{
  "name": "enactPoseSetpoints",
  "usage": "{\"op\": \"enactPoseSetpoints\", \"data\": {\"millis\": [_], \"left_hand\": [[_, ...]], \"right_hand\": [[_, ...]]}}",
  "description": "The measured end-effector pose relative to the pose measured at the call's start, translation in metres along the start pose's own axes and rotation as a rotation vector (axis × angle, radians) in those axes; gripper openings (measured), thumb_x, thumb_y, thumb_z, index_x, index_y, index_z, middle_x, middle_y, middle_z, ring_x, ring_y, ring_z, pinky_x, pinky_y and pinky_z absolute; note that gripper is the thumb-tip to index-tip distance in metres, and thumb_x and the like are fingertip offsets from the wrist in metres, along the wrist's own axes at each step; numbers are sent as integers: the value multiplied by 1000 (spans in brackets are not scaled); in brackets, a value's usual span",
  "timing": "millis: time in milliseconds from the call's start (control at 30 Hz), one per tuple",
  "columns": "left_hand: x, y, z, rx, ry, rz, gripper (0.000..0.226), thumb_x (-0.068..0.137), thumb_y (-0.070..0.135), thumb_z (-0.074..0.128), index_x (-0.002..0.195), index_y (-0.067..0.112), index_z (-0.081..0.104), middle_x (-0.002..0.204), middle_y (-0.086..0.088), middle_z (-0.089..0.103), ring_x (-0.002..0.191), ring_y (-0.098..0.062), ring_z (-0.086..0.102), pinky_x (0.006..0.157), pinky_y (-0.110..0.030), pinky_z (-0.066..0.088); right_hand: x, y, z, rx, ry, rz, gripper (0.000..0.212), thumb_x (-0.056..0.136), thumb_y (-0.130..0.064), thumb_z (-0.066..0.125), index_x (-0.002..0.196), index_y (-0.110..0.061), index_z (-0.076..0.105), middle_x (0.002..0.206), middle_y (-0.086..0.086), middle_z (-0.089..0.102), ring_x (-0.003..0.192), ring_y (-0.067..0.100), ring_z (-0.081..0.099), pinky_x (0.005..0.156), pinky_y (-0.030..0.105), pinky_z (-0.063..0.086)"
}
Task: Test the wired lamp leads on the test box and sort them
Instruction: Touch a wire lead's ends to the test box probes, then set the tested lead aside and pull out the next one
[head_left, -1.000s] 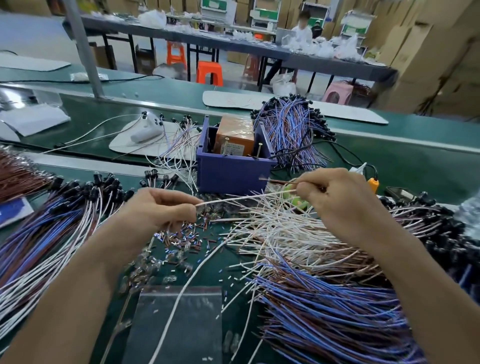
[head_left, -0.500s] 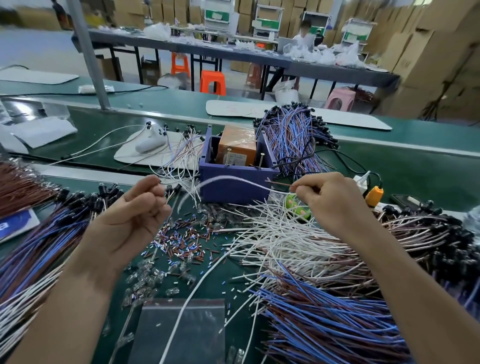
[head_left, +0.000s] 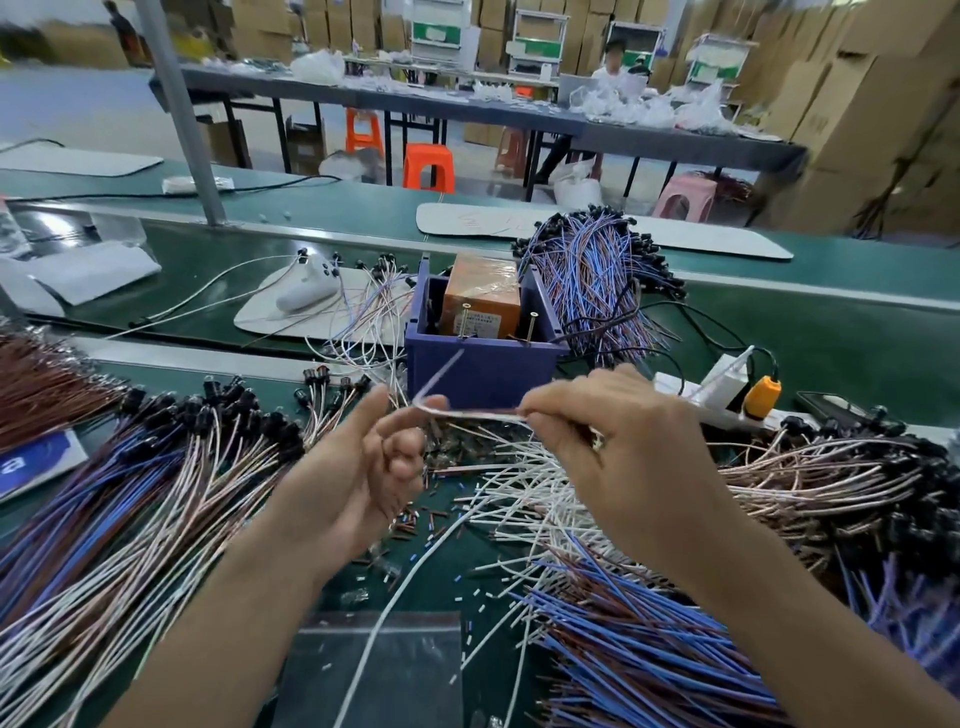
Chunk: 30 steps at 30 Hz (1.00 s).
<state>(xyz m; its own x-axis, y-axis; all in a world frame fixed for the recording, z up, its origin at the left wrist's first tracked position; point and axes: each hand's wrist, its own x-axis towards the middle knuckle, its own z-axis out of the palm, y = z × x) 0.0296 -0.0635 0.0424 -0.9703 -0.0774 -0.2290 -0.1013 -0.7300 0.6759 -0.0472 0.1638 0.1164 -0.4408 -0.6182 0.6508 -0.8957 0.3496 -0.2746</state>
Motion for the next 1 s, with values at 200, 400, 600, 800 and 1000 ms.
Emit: {"op": "enactPoseSetpoints", "data": {"millis": [200,400,600,800,1000], "left_hand": [[0,10,-7,13,321,166,25,82,32,70,70,13,81,63,1,63,46,-6,51,39,-14,40],[-5,11,-4,22,434,303,11,93,15,64,96,12,75,72,-2,71,48,-4,54,37,-10,38],[2,5,8,422,517,477,16,90,16,74,78,21,84,55,4,57,45,-3,42,42,-13,33],[25,26,26,1030,628,782,15,82,34,80,70,43,78,59,16,70,49,-2,61,50,-20,50],[49,36,28,1355,666,953,12,85,34,79,74,29,81,62,36,63,66,8,63,56,-7,43]], "right_hand": [[-16,5,3,11,-165,-4,13,93,-23,67,89,-20,79,78,-10,74,73,8,62,81,35,49],[-25,12,3,3,-316,-33,14,91,-23,68,87,-25,81,77,-16,73,73,1,57,93,25,39],[-22,28,-7,-19,-115,105,17,94,-19,67,104,-16,80,89,-7,77,76,2,67,77,21,57],[37,66,-48,-99,110,198,15,91,-25,73,104,-23,81,85,-20,70,69,2,68,67,13,52],[70,86,-48,-218,-47,180,12,92,-30,73,99,-26,82,87,-8,79,76,12,72,81,31,57]]}}
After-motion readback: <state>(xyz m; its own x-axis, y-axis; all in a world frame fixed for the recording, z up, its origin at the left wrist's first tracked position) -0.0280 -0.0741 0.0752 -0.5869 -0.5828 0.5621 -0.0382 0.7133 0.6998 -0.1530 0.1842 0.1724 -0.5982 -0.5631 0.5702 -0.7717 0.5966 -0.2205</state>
